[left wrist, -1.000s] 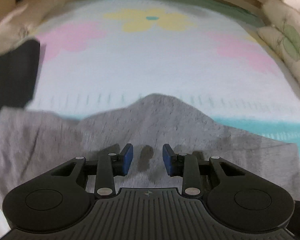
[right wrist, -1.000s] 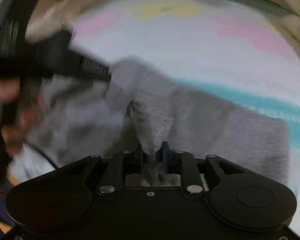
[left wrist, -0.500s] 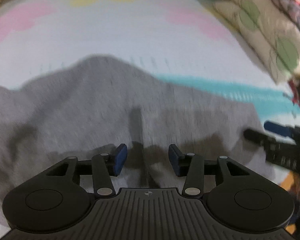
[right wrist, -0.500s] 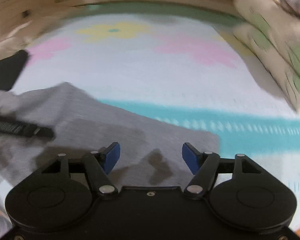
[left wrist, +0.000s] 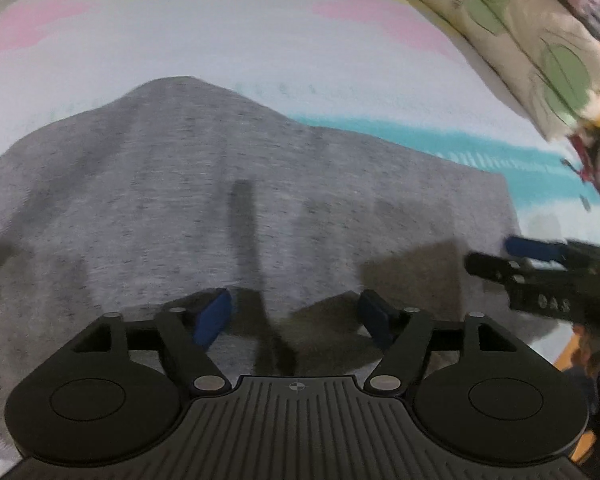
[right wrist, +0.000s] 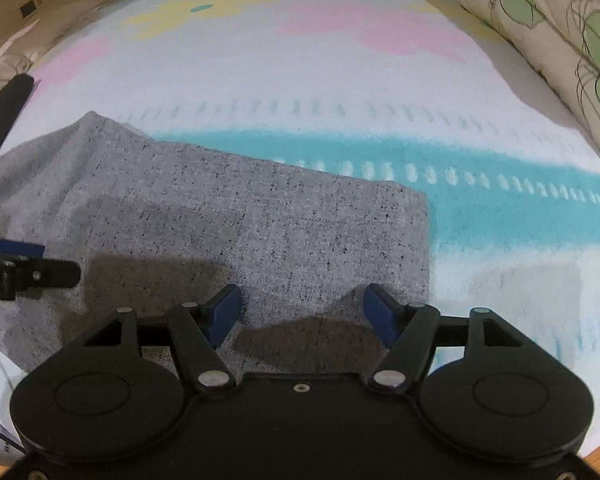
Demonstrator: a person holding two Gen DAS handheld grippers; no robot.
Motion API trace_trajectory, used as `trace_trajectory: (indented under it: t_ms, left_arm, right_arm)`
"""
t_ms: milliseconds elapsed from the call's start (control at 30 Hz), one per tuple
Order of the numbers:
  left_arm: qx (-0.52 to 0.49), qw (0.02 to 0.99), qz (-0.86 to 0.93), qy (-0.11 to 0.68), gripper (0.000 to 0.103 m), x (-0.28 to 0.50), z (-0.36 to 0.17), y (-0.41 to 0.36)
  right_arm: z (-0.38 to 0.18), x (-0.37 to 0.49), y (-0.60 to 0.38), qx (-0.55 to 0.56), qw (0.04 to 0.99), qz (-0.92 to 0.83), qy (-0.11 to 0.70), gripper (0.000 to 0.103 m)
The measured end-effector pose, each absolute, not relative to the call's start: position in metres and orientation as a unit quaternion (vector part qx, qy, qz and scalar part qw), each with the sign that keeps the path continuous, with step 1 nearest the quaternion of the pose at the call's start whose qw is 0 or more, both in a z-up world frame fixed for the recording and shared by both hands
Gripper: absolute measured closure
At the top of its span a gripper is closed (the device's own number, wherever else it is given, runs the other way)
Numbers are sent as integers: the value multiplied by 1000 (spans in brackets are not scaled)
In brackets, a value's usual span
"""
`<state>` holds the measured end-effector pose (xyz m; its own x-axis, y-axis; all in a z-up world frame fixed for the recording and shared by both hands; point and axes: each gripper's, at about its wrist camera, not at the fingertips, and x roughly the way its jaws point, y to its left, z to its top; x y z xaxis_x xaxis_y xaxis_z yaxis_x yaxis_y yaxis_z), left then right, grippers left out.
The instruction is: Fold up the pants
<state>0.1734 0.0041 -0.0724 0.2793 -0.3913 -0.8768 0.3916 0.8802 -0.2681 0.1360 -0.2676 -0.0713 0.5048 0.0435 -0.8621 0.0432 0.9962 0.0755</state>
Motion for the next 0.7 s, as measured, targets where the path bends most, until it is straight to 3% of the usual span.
trace_trajectory:
  t_ms: [167, 233, 267, 300, 567, 633, 700]
  left_arm:
    - [-19, 779, -291, 554, 35, 173, -73, -11]
    - [-14, 792, -267, 550, 61, 174, -74, -11]
    - [-9, 799, -254, 544, 82, 174, -73, -10]
    - [-7, 803, -253, 539, 85, 174, -71, -7]
    - [26, 848, -272, 453, 88, 151, -26, 3]
    - [28, 841, -264, 472, 85, 156, -36, 5]
    - [35, 823, -238, 514, 75, 166, -57, 3]
  right_arm:
    - [-73, 144, -269, 55, 867, 1, 495, 31]
    - [-73, 144, -270, 57, 868, 1, 494, 31]
    - [-73, 143, -271, 57, 868, 2, 493, 31]
    - [-72, 142, -272, 59, 869, 2, 492, 31]
    - [-45, 129, -308, 124, 886, -35, 446, 32]
    - [-39, 128, -324, 156, 885, -54, 435, 32]
    - [-38, 132, -331, 173, 883, -67, 432, 32]
